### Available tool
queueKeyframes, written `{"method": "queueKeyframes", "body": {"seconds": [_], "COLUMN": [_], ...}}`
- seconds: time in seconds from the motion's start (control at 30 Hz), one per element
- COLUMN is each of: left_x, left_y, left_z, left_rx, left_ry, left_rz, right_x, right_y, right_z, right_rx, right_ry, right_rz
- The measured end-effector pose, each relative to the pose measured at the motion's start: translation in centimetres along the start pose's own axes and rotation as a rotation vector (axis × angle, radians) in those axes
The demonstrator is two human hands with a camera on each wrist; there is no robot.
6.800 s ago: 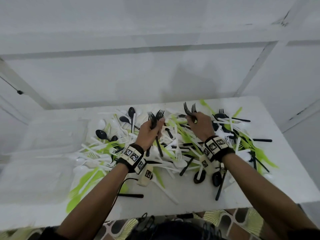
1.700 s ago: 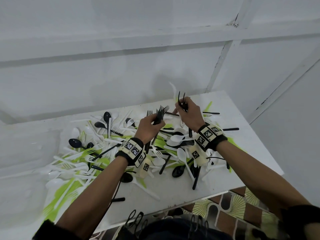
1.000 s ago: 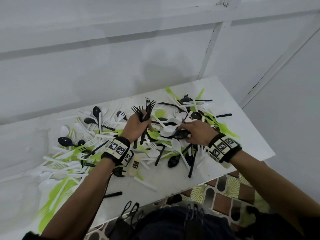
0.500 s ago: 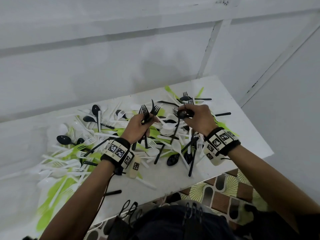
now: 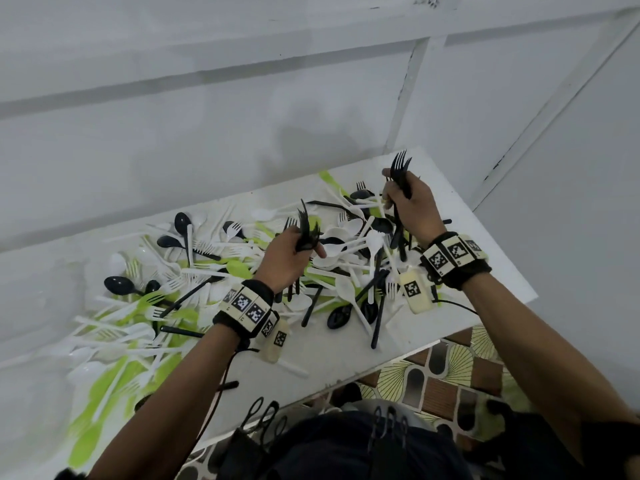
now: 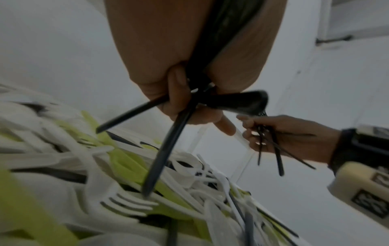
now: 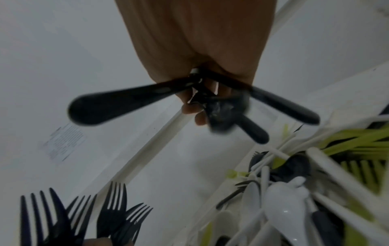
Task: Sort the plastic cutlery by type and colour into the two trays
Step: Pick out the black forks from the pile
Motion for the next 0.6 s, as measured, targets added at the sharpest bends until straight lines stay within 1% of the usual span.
{"method": "queueKeyframes", "body": {"seconds": [0.1,0.2,0.3,0.37,0.43,0.5,0.6], "left_x": [3.1,6.3,9.0,10.6,12.1,13.3,14.5], "left_y": [-0.5,-0.5,-0.3,-0.5,-1.0,-1.6,-2.2], "left_z": [-1.1,-2.3,-3.2,-3.4,-3.4,-3.5,-3.3], "left_rx": [0.005,0.001,0.028,0.013,-0.011,-0.02,-0.088], "left_ry": [-0.168,-0.275,-0.425,-0.54,-0.645,-0.71,-0.784], "left_rz": [0.104,0.187,0.162,0.135,0.109,0.081,0.051], "right_x": [-0.6,-1.9,-3.9,-5.0,-6.0,-7.1,-8.4], "right_y": [1.6,2.9,3.6,4.0,4.2,4.3,4.2], "right_z": [-0.8,-1.9,-3.9,-5.1,-6.1,-6.6,-7.5], "right_rx": [0.022,0.049,0.133,0.183,0.193,0.185,0.216], "right_ry": [-0.109,-0.074,0.013,0.098,0.141,0.148,0.039], "right_rz": [0.074,0.092,0.074,0.107,0.15,0.177,0.233]}}
Point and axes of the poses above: each hand's wrist, its own y-axis away from the middle knuckle, its own x-axis out of the palm, z = x × y, the point moved 8 cm from there along -y, towards the middle knuckle, and after that the axes turned 7 degrees about z, right-handed, at the moved point
